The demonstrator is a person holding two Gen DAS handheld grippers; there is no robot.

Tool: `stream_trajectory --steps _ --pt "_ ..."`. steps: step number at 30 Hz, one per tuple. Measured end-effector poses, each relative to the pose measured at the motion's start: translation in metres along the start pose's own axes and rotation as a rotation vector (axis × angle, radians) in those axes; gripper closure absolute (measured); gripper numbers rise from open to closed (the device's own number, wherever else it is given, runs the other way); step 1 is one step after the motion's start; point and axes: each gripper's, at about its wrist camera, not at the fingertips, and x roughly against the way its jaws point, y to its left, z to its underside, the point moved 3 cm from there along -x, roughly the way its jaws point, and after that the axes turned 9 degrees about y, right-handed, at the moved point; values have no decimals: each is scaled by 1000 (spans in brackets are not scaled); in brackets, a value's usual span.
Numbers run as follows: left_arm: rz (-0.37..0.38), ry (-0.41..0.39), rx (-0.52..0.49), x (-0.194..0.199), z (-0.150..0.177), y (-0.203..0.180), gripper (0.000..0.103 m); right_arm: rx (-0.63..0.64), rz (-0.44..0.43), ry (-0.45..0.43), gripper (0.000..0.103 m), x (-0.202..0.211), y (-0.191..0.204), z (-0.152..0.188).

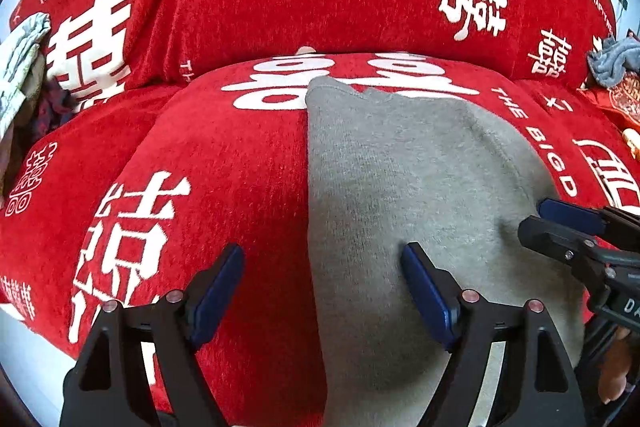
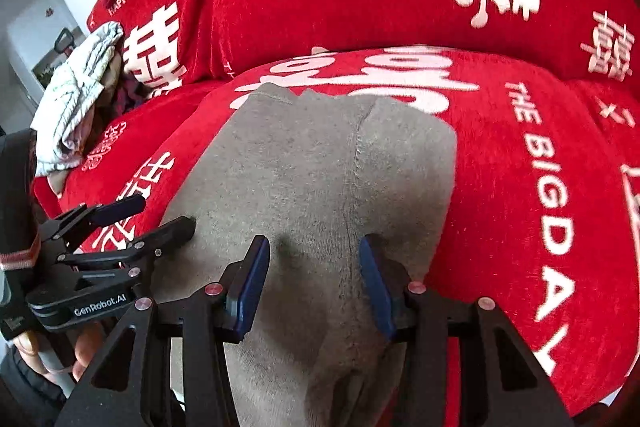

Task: Fold small clothes
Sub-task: 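Open both grippers and release the folded sweater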

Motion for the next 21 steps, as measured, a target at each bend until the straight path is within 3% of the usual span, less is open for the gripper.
stream_trajectory --steps 6,9,11,17,21 --pt "-14 -60 -81 27 26 -13 21 154 -34 -14 52 22 36 32" --pt "-47 -69 -114 29 38 -17 21 200 50 3 52 14 40 48" --pt "-54 -68 -128 25 45 -16 21 196 92 18 52 7 35 56" --pt "-21 -47 -116 11 53 -12 21 165 63 0 52 2 21 67" --pt "-43 -52 -113 17 54 -16 21 177 86 20 52 2 25 70"
